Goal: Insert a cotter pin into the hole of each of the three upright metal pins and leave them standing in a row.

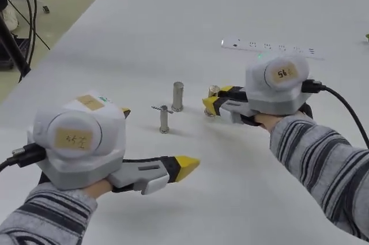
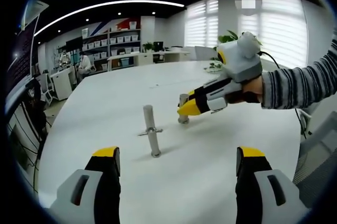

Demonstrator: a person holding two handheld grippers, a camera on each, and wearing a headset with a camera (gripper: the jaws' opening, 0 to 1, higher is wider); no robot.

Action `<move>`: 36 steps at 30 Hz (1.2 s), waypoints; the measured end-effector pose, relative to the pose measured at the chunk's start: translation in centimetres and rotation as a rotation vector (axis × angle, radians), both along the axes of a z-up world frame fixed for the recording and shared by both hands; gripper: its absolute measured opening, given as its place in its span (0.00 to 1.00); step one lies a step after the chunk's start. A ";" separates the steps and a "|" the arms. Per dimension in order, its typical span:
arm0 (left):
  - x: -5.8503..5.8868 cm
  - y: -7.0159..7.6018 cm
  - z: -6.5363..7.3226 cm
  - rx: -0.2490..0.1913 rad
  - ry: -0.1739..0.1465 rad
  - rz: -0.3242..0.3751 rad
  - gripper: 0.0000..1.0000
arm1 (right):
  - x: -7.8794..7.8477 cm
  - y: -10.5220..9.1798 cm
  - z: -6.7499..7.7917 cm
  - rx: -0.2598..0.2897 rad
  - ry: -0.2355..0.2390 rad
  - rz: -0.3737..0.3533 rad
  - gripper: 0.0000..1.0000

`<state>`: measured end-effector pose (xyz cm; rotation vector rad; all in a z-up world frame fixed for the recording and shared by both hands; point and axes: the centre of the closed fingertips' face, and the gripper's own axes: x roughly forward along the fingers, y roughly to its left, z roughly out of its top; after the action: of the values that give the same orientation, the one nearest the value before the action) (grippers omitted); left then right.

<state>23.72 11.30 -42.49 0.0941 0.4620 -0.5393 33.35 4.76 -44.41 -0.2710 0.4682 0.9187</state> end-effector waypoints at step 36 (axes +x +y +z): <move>0.1 -0.4 0.3 -0.004 -0.012 -0.016 0.90 | -8.0 -1.3 -1.3 -0.013 0.031 0.020 0.08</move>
<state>23.78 10.95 -42.17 0.0972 0.4485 -0.5553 25.32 3.47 -45.71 -0.2738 0.5011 0.9408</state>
